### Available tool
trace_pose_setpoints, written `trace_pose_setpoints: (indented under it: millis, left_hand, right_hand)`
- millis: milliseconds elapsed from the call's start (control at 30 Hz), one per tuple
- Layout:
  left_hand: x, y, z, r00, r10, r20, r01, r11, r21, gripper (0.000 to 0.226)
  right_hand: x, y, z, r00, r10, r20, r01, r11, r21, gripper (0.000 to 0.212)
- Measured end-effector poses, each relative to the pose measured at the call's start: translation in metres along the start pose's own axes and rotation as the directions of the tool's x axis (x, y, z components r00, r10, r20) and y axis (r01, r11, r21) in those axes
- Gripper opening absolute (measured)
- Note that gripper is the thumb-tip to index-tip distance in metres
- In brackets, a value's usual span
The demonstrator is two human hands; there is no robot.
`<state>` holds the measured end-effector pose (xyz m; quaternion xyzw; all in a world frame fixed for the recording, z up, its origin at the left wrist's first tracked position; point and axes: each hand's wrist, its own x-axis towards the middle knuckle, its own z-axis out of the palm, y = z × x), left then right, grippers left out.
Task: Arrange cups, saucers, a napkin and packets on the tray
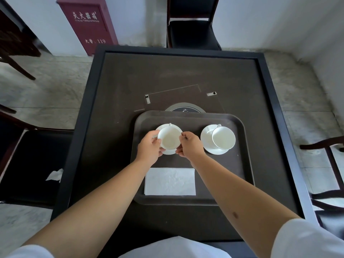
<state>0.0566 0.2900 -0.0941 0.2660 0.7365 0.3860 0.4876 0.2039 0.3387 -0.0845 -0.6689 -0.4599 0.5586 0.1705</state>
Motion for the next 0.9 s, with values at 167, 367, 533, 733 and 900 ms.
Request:
trace_pose_setpoints:
  millis: [167,367,533,733,900]
  left_hand:
    - [-0.002,0.001,0.001,1.0,0.02,-0.012,-0.019,0.999,0.044,0.031]
    - [-0.011,0.001,-0.002,0.987,0.159,-0.03,-0.148,0.959,0.241,0.035]
    - [-0.018,0.005,-0.008,0.982,0.186,0.024,-0.182,0.915,0.361,0.045]
    - [-0.044,-0.005,-0.018,0.933,0.332,0.138,-0.343,0.71,0.616,0.059]
    - [-0.078,-0.018,-0.026,0.921,0.331,0.203,-0.359,0.528,0.77,0.068]
  right_hand:
    - [-0.001,-0.001,-0.001,1.0,-0.017,-0.009,0.017,1.0,-0.025,0.023]
    - [-0.004,0.001,0.0,0.999,-0.035,-0.033,0.032,0.997,-0.069,0.027]
    - [-0.007,0.008,-0.006,0.998,-0.049,-0.037,0.041,0.982,-0.187,0.036]
    - [-0.032,0.036,-0.024,0.969,-0.238,0.064,0.222,0.729,-0.647,0.055]
    - [-0.067,0.056,-0.039,0.912,-0.392,0.12,0.318,0.492,-0.811,0.076]
